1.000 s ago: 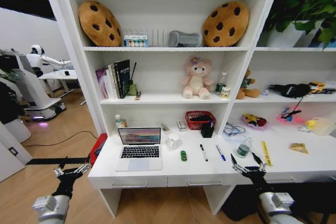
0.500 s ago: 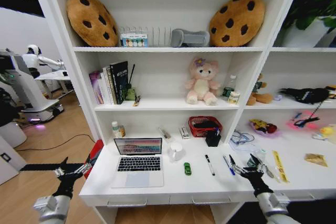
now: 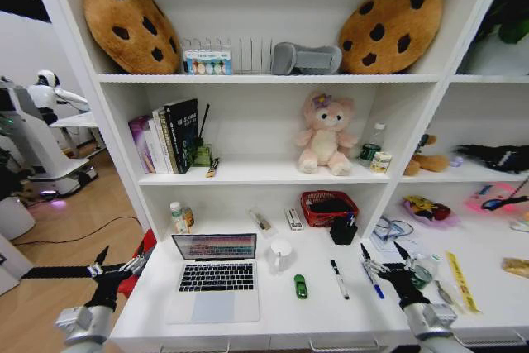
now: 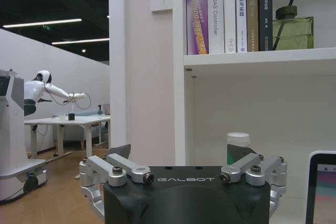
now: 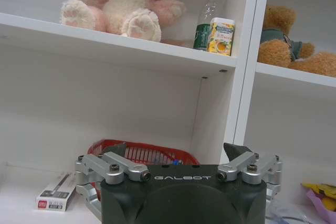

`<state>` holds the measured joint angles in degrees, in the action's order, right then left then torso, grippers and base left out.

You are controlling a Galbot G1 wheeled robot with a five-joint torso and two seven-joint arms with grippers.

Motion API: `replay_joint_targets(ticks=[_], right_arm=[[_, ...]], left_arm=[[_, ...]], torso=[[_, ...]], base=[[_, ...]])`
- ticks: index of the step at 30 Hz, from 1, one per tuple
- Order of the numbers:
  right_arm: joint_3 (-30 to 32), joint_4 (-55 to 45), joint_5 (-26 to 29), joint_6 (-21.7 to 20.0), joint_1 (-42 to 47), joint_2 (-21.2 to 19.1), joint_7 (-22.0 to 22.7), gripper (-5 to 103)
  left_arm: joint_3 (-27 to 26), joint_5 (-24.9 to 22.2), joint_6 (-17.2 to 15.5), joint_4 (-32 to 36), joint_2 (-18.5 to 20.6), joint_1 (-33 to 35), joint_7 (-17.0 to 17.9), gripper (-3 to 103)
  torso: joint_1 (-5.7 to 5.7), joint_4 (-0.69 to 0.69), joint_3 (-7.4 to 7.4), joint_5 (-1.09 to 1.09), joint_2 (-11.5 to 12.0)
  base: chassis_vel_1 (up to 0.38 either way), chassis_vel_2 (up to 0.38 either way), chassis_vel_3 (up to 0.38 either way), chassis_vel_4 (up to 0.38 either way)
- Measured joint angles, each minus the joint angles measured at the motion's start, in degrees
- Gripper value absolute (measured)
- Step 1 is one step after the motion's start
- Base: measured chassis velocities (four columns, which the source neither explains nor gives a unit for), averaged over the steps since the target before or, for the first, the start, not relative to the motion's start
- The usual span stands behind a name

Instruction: Organize the objects on the table.

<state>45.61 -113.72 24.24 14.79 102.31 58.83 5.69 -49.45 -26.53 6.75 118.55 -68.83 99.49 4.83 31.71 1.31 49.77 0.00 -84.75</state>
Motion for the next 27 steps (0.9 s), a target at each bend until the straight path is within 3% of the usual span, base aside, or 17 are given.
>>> replay_joint_targets(ticks=[16,21,24,27], right_arm=[[1.76,-2.72,0.06,0.99,2.49,1.78,0.33,100],[1.75,-3.54,1.2,0.43,2.25,3.34,0.59,100],[1.61,-2.36,1.21,0.4,1.65,3.47,0.92,100],[1.59,-2.03,1.26,0.4,1.56,3.47,0.98,100]], left_arm=[[0.97,-0.09,-1.78,3.33,2.09,0.31,1.73,103],[1.66,1.01,-2.98,5.61,6.5,2.05,1.4,89],[1.37,1.12,-3.68,7.88,11.2,4.31,1.17,73],[1.22,1.04,-3.85,8.53,12.62,4.91,1.16,73]], torso=[[-0.03,0.0,-0.01,0.0,-0.01],[-0.02,-0.01,-0.01,0.0,-0.01],[-0.01,-0.01,0.0,-0.01,0.0],[-0.01,-0.01,0.0,0.0,0.0]], base=[[-0.026,0.029,0.029,-0.031],[0.0,0.0,0.0,0.0],[0.0,0.0,0.0,0.0],[0.0,0.0,0.0,0.0]])
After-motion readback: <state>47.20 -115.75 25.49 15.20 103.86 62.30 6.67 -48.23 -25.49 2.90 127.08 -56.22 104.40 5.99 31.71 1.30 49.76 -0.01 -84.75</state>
